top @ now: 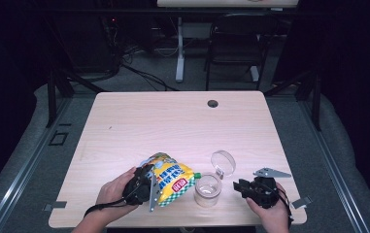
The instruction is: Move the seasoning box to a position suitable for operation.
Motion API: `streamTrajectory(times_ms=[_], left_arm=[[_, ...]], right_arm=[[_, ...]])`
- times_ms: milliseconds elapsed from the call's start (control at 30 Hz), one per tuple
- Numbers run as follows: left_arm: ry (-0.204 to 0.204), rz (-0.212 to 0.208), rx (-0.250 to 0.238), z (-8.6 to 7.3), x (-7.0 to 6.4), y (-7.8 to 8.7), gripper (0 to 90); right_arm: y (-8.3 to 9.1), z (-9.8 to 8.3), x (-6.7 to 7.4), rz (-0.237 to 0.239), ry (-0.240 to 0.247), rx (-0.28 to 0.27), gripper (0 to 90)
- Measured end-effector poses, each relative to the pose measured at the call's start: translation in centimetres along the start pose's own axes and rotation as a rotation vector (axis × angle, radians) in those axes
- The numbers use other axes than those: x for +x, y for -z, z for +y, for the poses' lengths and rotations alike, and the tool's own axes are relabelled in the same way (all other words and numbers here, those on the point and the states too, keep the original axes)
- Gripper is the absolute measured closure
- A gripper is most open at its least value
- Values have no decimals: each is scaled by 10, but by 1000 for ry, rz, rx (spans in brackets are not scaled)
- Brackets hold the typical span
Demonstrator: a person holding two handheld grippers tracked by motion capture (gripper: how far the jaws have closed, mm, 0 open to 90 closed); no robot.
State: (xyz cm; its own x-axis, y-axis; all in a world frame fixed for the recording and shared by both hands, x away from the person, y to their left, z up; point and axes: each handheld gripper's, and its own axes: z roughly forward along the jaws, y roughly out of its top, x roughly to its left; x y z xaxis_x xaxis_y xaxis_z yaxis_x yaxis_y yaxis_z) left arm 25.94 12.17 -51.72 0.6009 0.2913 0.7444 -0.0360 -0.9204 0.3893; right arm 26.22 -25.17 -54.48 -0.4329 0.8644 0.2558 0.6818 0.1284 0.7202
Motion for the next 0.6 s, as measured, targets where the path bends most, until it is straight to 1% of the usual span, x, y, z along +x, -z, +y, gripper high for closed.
streamTrajectory(times_ms=[33, 100, 200, 267, 400, 467, 500, 533, 567, 600], left_arm=[[-12, 6, 5, 0, 0, 0, 629], [-20, 10, 6, 1, 0, 0, 629], [-21, 13, 7, 1, 0, 0, 629], [-31, 20, 9, 2, 0, 0, 629], [-33, 27, 3, 4, 0, 0, 629], [-44, 29, 3, 5, -1, 0, 629], [-51, 33, 3, 6, -1, 0, 629], [-51, 33, 3, 6, -1, 0, 629], [-60, 30, -2, 7, -2, -1, 629], [-65, 30, -3, 7, -3, -1, 629]], right_arm=[[0, 0, 0, 2, 2, 3, 686], [0, 0, 0, 1, 0, -1, 686], [1, 0, 1, 1, -1, -3, 685], [2, 0, 2, 5, 0, -6, 691], [3, 1, 4, 21, -12, -1, 697], [5, 2, 6, 21, -3, 0, 696], [6, 2, 9, 18, 10, -1, 694], [6, 2, 9, 18, 10, -1, 694], [7, 3, 11, 7, 25, 5, 694], [8, 3, 13, 6, 31, 6, 694]])
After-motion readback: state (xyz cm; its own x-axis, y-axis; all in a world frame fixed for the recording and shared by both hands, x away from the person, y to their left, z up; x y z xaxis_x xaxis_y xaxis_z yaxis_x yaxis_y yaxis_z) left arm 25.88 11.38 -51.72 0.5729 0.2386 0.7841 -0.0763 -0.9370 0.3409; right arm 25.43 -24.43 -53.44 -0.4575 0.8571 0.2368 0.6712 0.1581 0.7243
